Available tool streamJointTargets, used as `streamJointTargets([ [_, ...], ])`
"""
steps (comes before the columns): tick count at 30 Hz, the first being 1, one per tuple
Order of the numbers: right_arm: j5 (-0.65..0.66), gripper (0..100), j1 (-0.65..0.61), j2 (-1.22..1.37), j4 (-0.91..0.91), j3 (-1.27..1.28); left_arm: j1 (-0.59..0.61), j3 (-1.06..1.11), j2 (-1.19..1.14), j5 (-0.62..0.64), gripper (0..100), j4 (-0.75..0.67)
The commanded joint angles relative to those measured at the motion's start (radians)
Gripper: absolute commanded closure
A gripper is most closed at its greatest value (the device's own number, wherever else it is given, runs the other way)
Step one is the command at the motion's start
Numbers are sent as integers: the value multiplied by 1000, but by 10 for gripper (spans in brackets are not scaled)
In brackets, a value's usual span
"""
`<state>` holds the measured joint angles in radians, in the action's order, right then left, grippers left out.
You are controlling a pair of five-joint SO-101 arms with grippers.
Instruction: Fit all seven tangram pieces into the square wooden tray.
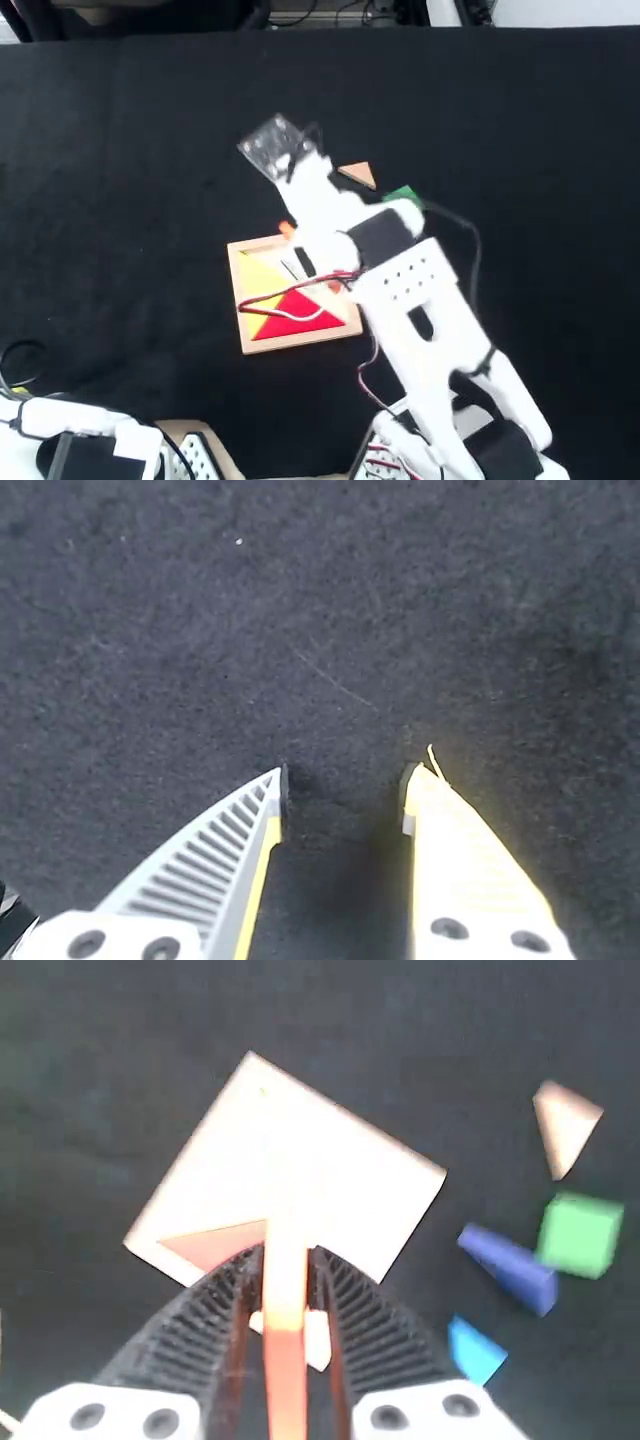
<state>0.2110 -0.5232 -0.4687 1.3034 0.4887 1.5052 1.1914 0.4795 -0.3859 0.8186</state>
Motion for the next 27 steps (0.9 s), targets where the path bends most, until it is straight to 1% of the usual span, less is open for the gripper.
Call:
streamJointTargets([
  [1,20,988,78,8,-167,142,12,31,-12,6,801,-8],
  [3,20,988,123,65,-210,145,12,31,-9,6,801,-8],
  [5,11,988,140,125,-250,142,12,31,-9,6,801,-8],
  [7,2,988,137,185,-276,140,12,31,-9,6,801,-8],
  [10,-63,988,137,254,-318,139,12,31,-9,6,801,-8],
  [15,-112,988,135,312,-374,142,12,31,-9,6,801,-8],
  [20,-117,988,135,355,-388,143,12,31,-9,6,801,-9],
  [24,-124,988,92,403,-414,151,12,31,-11,6,801,-11],
  [27,-173,988,54,427,-427,153,12,31,-11,6,801,-11],
])
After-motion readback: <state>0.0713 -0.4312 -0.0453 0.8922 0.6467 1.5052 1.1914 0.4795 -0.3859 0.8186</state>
